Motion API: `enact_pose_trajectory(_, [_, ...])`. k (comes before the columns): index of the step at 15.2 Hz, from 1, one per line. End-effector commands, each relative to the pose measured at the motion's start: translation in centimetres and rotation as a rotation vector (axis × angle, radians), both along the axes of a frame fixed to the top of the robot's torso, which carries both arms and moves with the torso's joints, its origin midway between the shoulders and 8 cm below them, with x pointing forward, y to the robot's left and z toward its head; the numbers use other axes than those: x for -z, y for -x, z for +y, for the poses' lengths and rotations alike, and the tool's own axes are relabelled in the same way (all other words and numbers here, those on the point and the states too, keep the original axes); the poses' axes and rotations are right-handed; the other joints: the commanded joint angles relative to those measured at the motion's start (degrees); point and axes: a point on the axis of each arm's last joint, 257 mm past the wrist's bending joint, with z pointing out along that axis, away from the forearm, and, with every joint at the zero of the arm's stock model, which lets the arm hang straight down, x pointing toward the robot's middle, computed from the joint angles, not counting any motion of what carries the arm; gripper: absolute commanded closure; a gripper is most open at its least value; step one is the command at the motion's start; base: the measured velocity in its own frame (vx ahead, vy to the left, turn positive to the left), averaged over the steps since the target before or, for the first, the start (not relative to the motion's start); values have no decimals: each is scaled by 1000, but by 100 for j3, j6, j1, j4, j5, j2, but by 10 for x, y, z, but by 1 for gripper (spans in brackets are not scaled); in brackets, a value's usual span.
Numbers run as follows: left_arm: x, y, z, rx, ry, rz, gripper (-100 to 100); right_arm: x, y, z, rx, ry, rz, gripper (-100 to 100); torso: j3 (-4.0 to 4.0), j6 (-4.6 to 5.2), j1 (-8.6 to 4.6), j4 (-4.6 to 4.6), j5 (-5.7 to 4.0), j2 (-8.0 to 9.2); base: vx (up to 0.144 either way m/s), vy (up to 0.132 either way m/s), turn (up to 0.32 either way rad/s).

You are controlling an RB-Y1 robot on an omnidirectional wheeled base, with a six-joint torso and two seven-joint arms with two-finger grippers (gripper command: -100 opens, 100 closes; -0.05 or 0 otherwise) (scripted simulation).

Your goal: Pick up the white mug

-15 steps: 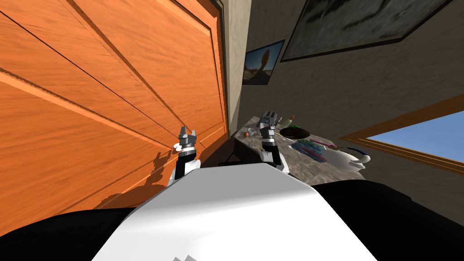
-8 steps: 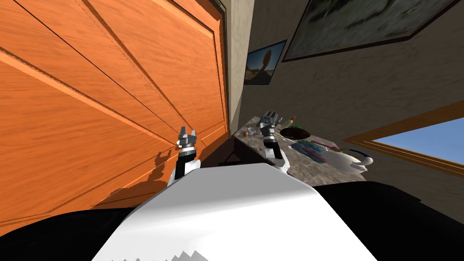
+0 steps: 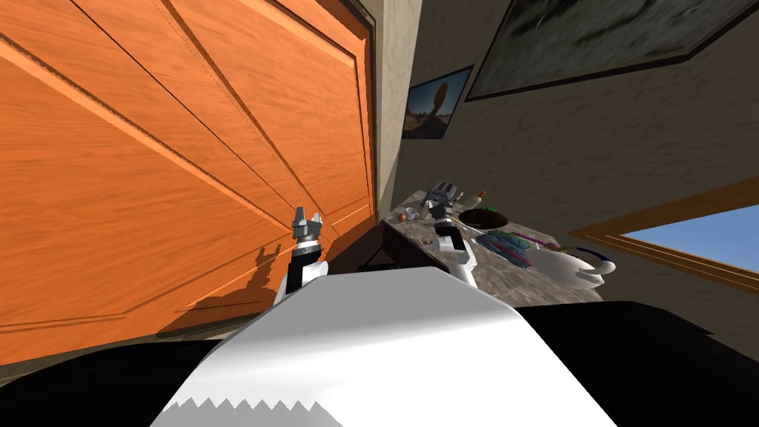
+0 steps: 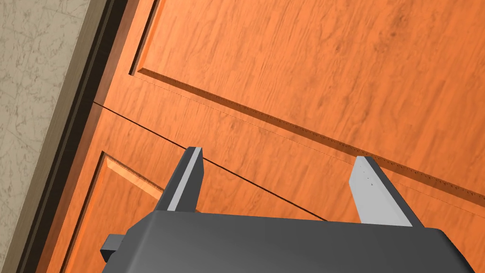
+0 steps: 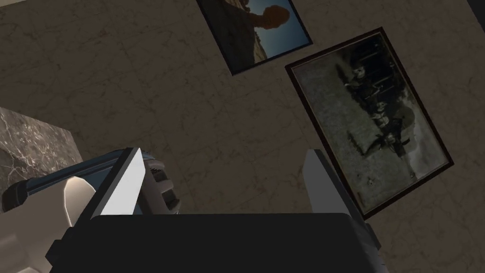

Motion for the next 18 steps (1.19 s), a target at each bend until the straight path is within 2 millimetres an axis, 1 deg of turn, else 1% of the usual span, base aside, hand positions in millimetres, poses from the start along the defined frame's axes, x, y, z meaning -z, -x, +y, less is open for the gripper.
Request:
enact_pose_trajectory(1, [0, 0, 0, 0, 0, 0, 0, 7, -6, -13, -4, -71, 21, -100, 0, 0, 0, 0, 0, 0, -76, -40, 95])
enact_pose_trajectory(2, [0, 0, 0, 0, 0, 0, 0, 7, -6, -13, -4, -71, 21, -100, 2, 1, 0, 1, 0, 3, -55, -23, 34])
enact_pose_trajectory(3, [0, 0, 0, 0, 0, 0, 0, 13, -15, -31, 3, -137, 44, -100, 2, 3, 4, 1, 0, 2, -61, -21, 80])
enact_pose_trajectory(5, [0, 0, 0, 0, 0, 0, 0, 13, -15, -31, -2, -151, 42, -100, 1, 1, 7, 1, 1, 2, -53, -22, 66])
enact_pose_trajectory(6, [0, 0, 0, 0, 0, 0, 0, 20, -23, -49, 7, -222, 63, -100, 0, 4, 8, 0, 1, -1, -54, -20, 78])
enact_pose_trajectory(7, [0, 0, 0, 0, 0, 0, 0, 20, -23, -49, 2, -237, 60, -100, 0, 2, 8, 0, 2, -1, -61, -29, 86])
enact_pose_trajectory(8, [0, 0, 0, 0, 0, 0, 0, 21, -30, -65, 10, -296, 72, -100, 1, 2, 6, 0, 1, 0, -83, -33, 141])
enact_pose_trajectory(9, [0, 0, 0, 0, 0, 0, 0, 27, -31, -68, 9, -320, 78, -100, 3, 0, 3, 1, 1, 5, -86, -34, 112])
enact_pose_trajectory(10, [0, 0, 0, 0, 0, 0, 0, 27, -31, -68, 6, -328, 76, -100, 5, 2, 2, 2, 0, 8, -54, -27, 16])
enact_pose_trajectory(11, [0, 0, 0, 0, 0, 0, 0, 33, -38, -86, 18, -403, 89, -100, 3, 3, 4, 1, 0, 3, -62, -25, 67])
enact_pose_trajectory(13, [0, 0, 0, 0, 0, 0, 0, 35, -38, -86, 12, -425, 90, -100, 2, 2, 5, 1, 1, 3, -57, -22, 67])
enact_pose_trajectory(14, [0, 0, 0, 0, 0, 0, 0, 42, -44, -103, 22, -506, 101, -100, 1, 3, 8, 1, 1, 0, -57, -17, 75])
enact_pose_trajectory(16, [0, 0, 0, 0, 0, 0, 0, 43, -45, -103, 17, -527, 101, -100, 0, 1, 9, 0, 2, 0, -53, -16, 68])
enact_pose_trajectory(17, [0, 0, 0, 0, 0, 0, 0, 50, -50, -119, 27, -611, 112, -100, -1, 3, 9, 0, 2, -3, -67, -14, 93])
enact_pose_trajectory(18, [0, 0, 0, 0, 0, 0, 0, 51, -50, -120, 24, -629, 110, -100, 0, 1, 10, 0, 2, 0, -76, -19, 96])
